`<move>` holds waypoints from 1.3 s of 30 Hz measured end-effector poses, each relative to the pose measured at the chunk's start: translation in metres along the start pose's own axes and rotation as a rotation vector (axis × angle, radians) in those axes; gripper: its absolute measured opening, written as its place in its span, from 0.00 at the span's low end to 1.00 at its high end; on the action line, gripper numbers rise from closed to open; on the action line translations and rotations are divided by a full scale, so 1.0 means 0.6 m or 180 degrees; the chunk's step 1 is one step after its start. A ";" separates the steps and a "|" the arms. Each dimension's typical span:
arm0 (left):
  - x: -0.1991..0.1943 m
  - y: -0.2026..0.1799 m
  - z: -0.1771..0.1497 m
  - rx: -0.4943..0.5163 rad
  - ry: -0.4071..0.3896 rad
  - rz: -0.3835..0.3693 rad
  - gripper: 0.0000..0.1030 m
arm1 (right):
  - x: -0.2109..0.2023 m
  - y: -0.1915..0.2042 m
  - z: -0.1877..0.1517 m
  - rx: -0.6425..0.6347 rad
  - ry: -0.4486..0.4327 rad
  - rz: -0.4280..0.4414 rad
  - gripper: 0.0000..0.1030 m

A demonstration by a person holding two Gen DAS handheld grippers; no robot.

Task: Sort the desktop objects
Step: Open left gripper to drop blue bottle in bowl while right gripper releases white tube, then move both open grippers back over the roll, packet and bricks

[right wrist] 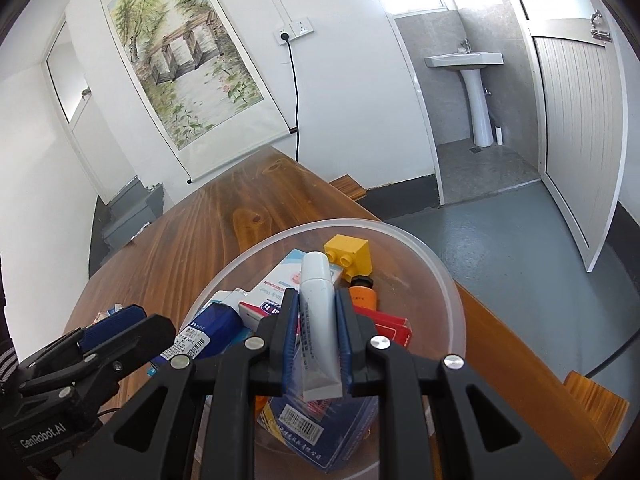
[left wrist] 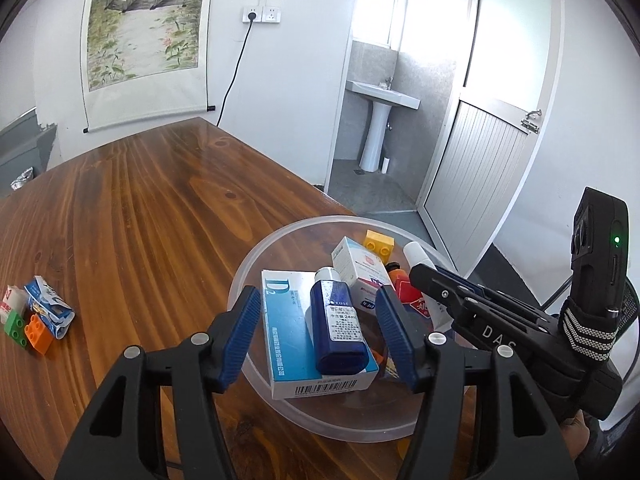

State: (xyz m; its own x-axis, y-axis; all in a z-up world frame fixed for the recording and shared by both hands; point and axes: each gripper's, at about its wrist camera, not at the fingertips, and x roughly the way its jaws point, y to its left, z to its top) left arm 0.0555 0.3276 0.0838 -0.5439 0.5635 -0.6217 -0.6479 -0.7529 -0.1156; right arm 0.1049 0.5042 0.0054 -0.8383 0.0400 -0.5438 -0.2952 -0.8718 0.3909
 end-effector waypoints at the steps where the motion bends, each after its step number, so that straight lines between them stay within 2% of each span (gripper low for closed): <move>1: 0.001 0.002 0.001 -0.0004 -0.0005 0.0019 0.62 | -0.001 0.001 0.000 0.0004 0.0003 0.0016 0.21; 9: -0.005 0.028 -0.004 -0.0134 0.0013 0.0112 0.62 | -0.001 0.018 -0.002 -0.0045 0.0038 0.0121 0.22; 17: -0.009 0.050 -0.010 -0.0254 0.0048 0.0178 0.62 | -0.005 0.036 -0.004 -0.0103 0.0036 0.0094 0.30; 20: -0.015 0.062 -0.013 -0.0267 0.0026 0.0261 0.62 | -0.008 0.045 -0.005 -0.0133 0.0011 0.0095 0.38; 24: -0.029 0.083 -0.017 -0.0294 -0.0022 0.0382 0.62 | -0.012 0.061 -0.006 -0.0180 -0.0040 0.0094 0.57; 39: -0.078 0.223 -0.052 -0.0714 -0.0005 0.0823 0.62 | 0.011 0.186 -0.023 -0.0659 0.0074 0.0319 0.59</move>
State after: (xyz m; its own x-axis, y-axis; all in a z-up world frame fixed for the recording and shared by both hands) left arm 0.0111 0.1898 0.0732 -0.6758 0.3445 -0.6516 -0.3550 -0.9269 -0.1219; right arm 0.0727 0.4003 0.0352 -0.8472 -0.0610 -0.5277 -0.1086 -0.9525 0.2845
